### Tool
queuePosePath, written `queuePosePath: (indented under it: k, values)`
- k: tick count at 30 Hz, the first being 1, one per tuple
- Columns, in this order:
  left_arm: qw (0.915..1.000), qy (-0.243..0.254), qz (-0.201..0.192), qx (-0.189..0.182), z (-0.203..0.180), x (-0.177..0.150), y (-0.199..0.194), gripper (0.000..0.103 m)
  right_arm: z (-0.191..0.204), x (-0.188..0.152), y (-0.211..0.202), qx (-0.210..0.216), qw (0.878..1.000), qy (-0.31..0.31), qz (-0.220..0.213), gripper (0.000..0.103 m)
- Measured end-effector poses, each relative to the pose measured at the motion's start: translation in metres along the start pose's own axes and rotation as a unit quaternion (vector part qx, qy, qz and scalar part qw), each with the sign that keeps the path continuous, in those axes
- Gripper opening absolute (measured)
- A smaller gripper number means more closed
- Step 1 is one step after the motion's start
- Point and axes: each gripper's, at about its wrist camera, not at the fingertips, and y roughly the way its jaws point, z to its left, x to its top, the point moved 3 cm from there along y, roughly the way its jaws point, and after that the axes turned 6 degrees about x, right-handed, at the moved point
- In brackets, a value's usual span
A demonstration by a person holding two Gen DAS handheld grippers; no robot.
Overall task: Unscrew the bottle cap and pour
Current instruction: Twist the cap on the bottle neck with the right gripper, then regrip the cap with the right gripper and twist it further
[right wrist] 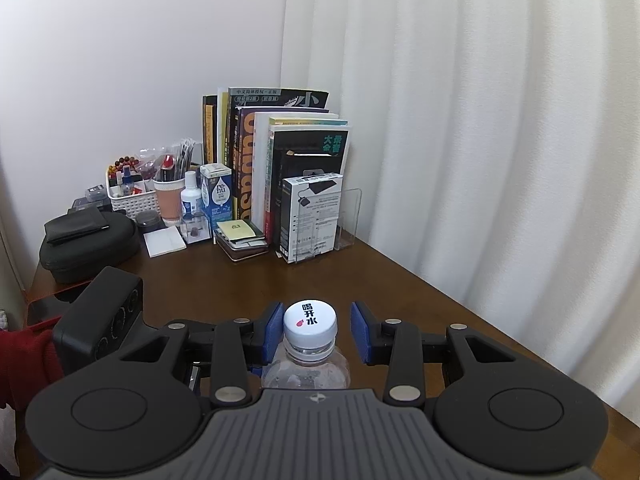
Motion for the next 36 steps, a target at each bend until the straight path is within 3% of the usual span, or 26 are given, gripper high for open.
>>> queuePosePath:
  k: [36]
  values:
    - [1.0, 0.001, 0.0, -0.001, 0.002, 0.0, -0.002, 0.059, 0.014, -0.012, 0.003, -0.012, 1.0, -0.019, -0.014, 0.052]
